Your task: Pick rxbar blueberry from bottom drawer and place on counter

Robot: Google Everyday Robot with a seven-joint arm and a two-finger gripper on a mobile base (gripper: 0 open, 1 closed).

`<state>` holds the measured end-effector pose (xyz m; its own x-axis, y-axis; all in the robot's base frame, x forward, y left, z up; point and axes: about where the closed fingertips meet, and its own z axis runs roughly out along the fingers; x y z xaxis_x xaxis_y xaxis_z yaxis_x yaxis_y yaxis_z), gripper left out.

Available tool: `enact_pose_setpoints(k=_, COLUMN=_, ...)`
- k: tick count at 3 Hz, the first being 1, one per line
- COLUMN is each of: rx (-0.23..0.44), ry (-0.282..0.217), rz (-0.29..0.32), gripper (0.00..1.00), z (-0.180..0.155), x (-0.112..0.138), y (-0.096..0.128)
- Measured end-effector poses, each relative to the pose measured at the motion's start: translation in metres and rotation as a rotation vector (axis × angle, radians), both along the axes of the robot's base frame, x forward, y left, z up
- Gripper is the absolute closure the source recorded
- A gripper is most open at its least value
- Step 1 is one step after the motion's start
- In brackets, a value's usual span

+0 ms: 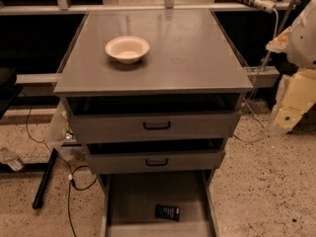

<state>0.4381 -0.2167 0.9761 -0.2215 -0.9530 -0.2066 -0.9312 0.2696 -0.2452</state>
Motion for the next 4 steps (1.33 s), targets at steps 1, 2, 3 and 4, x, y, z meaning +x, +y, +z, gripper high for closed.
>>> enact_pose_setpoints(k=1, rx=-0.001, ry=-0.010, rz=0.006, gripper=0.00, z=-0.001, x=0.000, y=0.002)
enact_pose_setpoints(k=2, rx=0.009, ry=-0.005, rz=0.045, gripper=0.00, z=-0.026, x=-0.006, y=0.010)
enact_pose_setpoints(k=3, rx=0.054, ry=0.005, rz=0.113, gripper=0.00, z=-0.076, x=-0.020, y=0.017)
enact_pose_setpoints(k=4, rx=0.131, ry=-0.020, rz=0.179, gripper=0.00, z=-0.133, x=-0.030, y=0.016)
